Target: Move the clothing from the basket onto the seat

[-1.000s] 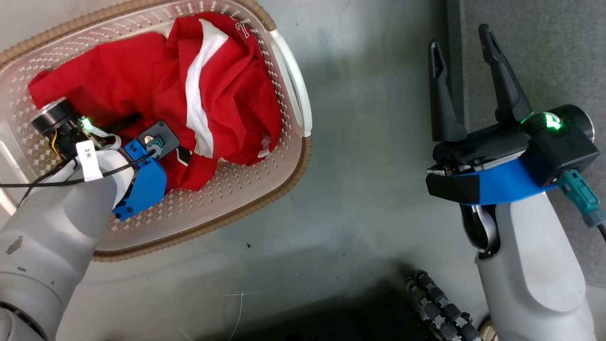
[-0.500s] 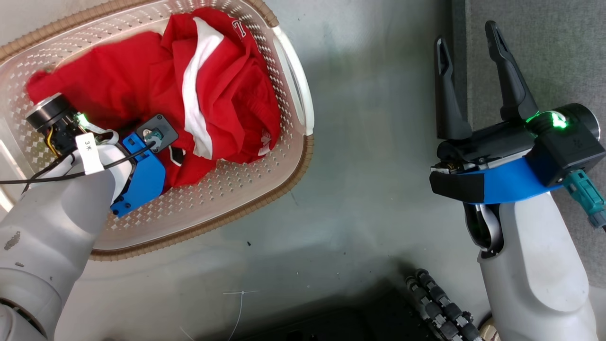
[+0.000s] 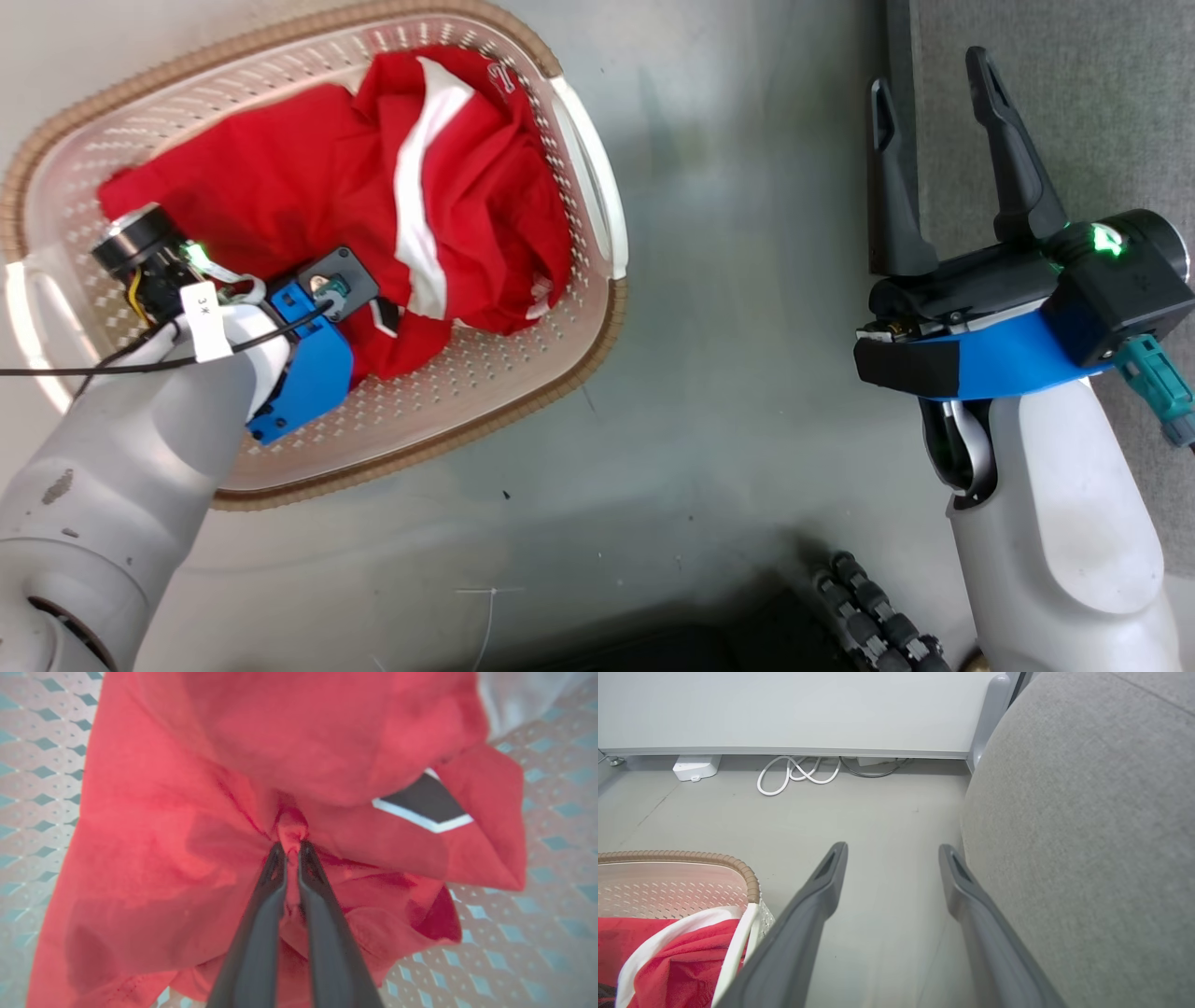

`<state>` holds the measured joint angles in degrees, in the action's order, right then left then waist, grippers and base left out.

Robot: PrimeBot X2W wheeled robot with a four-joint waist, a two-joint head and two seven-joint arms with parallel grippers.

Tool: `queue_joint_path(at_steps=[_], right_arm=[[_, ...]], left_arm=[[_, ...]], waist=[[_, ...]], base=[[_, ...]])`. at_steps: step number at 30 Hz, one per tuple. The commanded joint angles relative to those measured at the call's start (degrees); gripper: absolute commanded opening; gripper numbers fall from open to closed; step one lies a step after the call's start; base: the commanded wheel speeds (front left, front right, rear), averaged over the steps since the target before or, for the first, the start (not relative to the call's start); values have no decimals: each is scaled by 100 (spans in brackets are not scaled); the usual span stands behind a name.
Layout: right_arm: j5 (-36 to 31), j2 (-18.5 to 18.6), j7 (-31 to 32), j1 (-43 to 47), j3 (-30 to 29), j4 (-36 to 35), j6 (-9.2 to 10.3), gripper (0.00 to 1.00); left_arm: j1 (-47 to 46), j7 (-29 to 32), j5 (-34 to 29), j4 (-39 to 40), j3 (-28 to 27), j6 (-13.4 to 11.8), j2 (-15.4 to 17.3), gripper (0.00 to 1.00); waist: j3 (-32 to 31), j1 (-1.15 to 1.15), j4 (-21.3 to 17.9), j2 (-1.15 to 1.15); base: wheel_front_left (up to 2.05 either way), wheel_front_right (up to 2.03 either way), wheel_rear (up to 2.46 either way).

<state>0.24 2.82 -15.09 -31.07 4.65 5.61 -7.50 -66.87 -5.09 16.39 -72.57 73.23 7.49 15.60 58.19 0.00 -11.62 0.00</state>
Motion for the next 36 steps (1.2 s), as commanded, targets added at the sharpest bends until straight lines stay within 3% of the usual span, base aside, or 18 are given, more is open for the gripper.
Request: queue_joint_path(at_steps=[1,18,36], right_arm=[[-38,12,-12,15,-2,27,2,100],[-200,13,-12,290,-66,421,2,100],[-311,13,-12,876,-190,818,2,100]], left_arm=[[57,-60,34,18,23,-5,-14,0],[653,-800,409,263,24,-4,-429,0],[1201,-1016,960,936,-208,-49,-628,0]], waist=[[-89,0,58,0],[-1389,0,537,0],[-2952,0,1061,0]], base=[[0,0,0],[0,0,0],[0,0,0]])
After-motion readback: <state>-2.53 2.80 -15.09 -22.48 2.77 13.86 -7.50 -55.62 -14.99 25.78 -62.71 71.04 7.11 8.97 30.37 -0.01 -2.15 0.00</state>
